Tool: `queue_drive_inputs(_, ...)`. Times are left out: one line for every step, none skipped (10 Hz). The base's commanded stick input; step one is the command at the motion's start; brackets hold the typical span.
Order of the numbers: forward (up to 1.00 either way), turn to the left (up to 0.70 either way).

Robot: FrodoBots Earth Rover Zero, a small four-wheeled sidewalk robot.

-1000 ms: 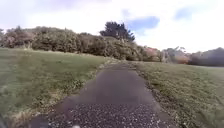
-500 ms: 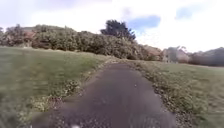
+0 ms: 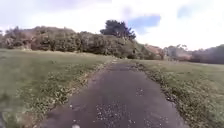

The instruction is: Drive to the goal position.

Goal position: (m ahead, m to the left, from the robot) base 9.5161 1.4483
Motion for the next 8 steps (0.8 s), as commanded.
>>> queue_drive_inputs(0.85, 0.00)
queue_drive_inputs(0.85, 0.00)
queue_drive_inputs(0.85, 0.00)
queue_drive_inputs(0.85, 0.00)
queue_drive_inputs(0.85, 0.00)
queue_drive_inputs(0.85, 0.00)
queue_drive_inputs(0.85, 0.00)
queue_drive_inputs(0.85, 0.00)
